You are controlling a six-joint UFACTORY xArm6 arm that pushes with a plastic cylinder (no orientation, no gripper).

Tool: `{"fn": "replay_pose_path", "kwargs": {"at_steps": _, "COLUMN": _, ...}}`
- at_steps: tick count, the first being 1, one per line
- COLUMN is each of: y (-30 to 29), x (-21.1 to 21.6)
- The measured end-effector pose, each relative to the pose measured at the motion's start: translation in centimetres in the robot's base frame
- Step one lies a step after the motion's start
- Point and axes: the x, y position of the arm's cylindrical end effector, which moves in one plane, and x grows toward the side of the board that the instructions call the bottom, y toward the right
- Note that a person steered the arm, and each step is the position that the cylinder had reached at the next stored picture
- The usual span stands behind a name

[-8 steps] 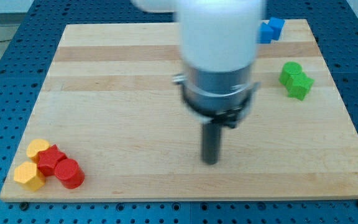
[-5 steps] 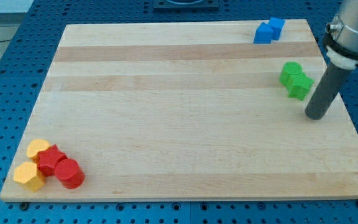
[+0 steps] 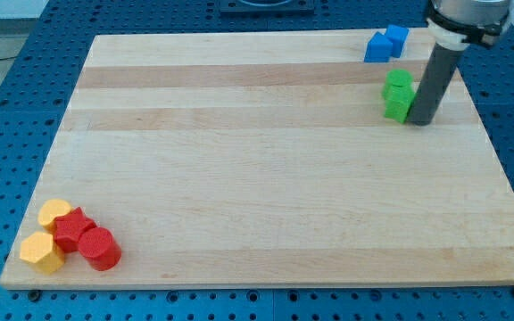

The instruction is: Move the green blocks below the blue blocks

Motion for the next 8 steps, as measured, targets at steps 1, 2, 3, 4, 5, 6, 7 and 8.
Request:
{"fn": "replay_pose_path", "kwargs": {"at_steps": 1, "y": -0.7, "x": -1.6}}
{"fn": "replay_pose_path", "kwargs": {"at_steps": 2, "y": -1.5, "x": -3.1}}
{"fn": "replay_pose_path", "kwargs": {"at_steps": 3, "y": -2.0, "x": -4.1}}
{"fn": "replay_pose_path", "kwargs": {"at_steps": 4, "y": -2.0, "x": -4.1}}
{"fn": "replay_pose_path", "kwargs": {"at_steps": 5, "y": -2.7, "x": -4.1}}
{"fn": "replay_pose_path", "kwargs": {"at_steps": 6, "y": -3.1, "x": -4.4}}
{"fn": "replay_pose_path", "kwargs": {"at_steps": 7, "y": -3.1, "x": -4.4}}
{"fn": "replay_pose_path", "kwargs": {"at_steps": 8, "y": -3.5, "x": -2.6}}
